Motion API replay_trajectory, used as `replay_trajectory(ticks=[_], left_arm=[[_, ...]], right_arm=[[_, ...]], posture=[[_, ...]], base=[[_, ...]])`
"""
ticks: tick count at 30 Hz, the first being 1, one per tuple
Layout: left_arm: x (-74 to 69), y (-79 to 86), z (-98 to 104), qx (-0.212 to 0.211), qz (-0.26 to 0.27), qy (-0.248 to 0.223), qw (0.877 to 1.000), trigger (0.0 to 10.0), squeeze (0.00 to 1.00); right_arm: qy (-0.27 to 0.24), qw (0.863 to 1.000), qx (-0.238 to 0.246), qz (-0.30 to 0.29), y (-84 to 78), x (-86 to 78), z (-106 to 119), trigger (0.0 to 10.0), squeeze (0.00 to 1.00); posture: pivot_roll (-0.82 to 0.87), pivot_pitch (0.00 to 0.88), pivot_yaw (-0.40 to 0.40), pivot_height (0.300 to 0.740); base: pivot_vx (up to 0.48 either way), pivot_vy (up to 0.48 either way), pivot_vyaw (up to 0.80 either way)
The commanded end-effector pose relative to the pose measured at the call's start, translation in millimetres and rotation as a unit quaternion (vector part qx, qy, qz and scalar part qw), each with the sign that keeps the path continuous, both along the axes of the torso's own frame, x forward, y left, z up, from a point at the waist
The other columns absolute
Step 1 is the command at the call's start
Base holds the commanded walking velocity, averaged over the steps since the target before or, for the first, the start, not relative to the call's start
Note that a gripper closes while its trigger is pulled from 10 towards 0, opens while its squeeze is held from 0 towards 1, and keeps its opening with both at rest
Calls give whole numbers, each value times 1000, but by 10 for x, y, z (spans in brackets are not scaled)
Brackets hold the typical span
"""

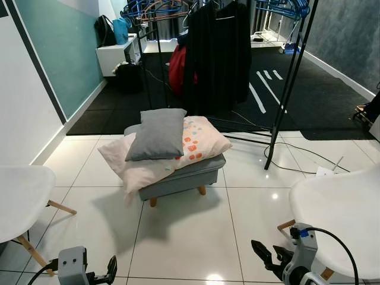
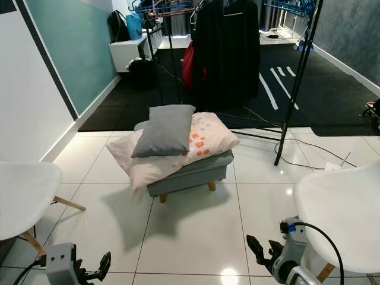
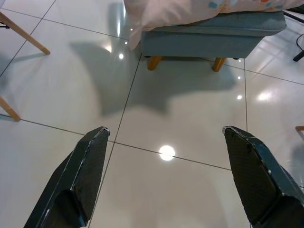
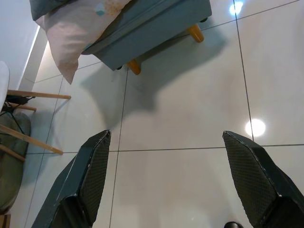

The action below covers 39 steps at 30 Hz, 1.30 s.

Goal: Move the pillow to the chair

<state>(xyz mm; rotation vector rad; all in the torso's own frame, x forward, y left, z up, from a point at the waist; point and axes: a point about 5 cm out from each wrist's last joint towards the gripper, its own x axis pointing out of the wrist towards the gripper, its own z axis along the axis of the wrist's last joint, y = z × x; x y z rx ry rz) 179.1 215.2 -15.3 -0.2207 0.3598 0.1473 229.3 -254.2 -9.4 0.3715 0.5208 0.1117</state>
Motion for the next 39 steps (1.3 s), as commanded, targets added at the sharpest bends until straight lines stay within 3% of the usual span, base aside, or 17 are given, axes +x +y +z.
replay_trajectory(ticks=[1,39], left_arm=[[-5,-22,-29,-1,0,4,1000,10000,0],[-12,-3,-30,0,3,1,1000,10000,0]], right_arm=[[7,1000,5,0,13,7,-16,10000,0],[5,1000,4,-2,1,4,-7,10000,0]], posture=[[-151,25,0,740],[-154,42,4,740]], base=[[0,0,0],[0,0,0]])
